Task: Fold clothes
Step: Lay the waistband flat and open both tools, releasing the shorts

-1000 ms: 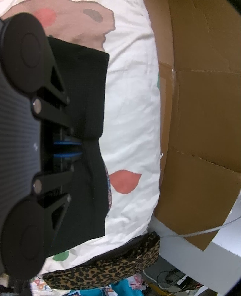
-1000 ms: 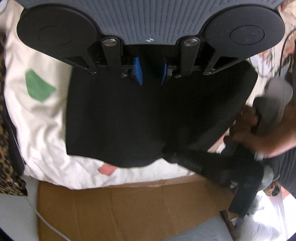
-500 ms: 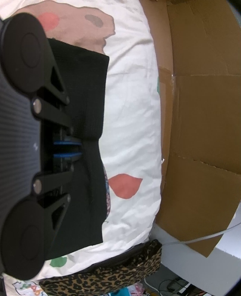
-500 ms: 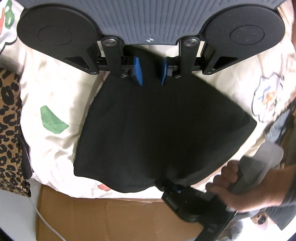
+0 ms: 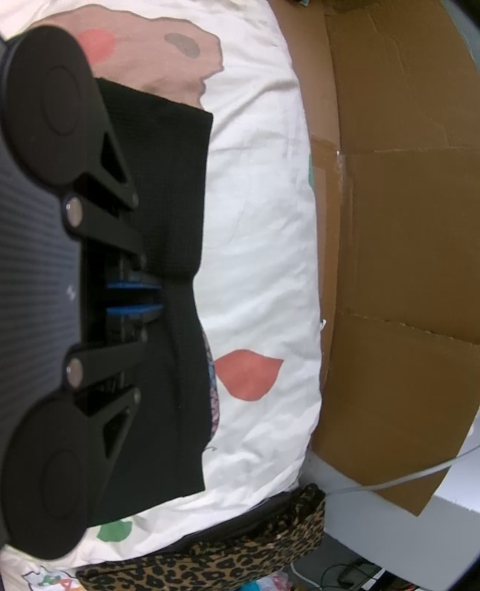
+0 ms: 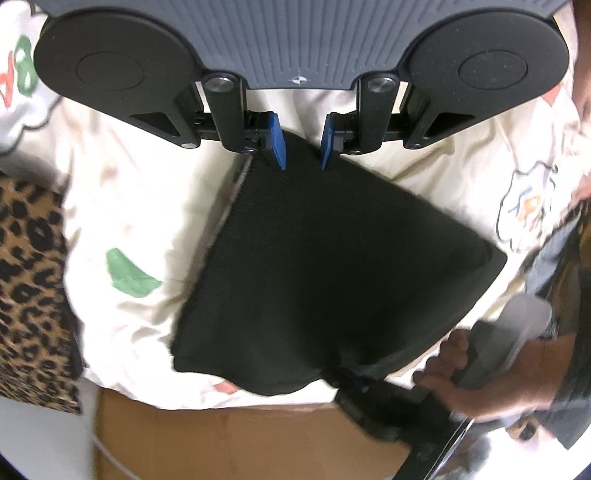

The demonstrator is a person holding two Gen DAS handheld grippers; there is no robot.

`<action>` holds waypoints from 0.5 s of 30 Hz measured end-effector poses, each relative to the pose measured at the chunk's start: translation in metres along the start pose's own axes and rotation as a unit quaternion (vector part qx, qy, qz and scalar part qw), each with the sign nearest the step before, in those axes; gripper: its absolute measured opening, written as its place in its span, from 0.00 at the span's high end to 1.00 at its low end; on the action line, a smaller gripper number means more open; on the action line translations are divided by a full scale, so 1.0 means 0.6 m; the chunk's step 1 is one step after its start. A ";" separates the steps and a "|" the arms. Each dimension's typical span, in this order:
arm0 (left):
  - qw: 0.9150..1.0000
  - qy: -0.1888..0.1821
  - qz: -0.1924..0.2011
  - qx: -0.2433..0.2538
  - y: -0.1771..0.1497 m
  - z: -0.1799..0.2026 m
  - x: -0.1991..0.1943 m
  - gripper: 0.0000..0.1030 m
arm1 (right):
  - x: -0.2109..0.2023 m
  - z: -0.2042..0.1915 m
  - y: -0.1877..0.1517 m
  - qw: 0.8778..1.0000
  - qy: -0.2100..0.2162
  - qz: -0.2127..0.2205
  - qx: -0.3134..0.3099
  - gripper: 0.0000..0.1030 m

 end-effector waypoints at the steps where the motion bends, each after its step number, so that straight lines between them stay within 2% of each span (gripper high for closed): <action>1: 1.000 -0.001 0.000 -0.001 0.000 -0.001 0.000 0.89 | -0.007 0.003 -0.002 1.000 -0.003 0.002 0.006 0.73; 6: 1.000 -0.004 0.002 -0.008 -0.001 -0.003 -0.001 0.89 | -0.030 0.014 -0.005 0.999 -0.013 0.012 0.028 0.73; 9: 1.000 -0.008 0.006 -0.020 -0.001 -0.005 -0.010 0.88 | -0.017 0.014 -0.005 1.000 -0.017 0.001 0.021 0.73; 13: 0.998 -0.026 0.014 -0.048 0.003 -0.018 -0.047 0.86 | 0.003 0.025 -0.014 0.999 -0.034 -0.024 0.030 0.73; 15: 0.998 -0.026 0.020 -0.049 0.001 -0.030 -0.071 0.84 | -0.005 0.026 -0.015 0.998 -0.043 -0.018 0.037 0.73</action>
Point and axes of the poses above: each gripper's, at about its wrist camera, not at the fingertips, and x roughly the way its jaws point, z to its right, y to its top, the point moved 4 cm from there along x, roughly the way its jaws point, and after that the axes turned 13 degrees about -x, right-handed, at the moved point
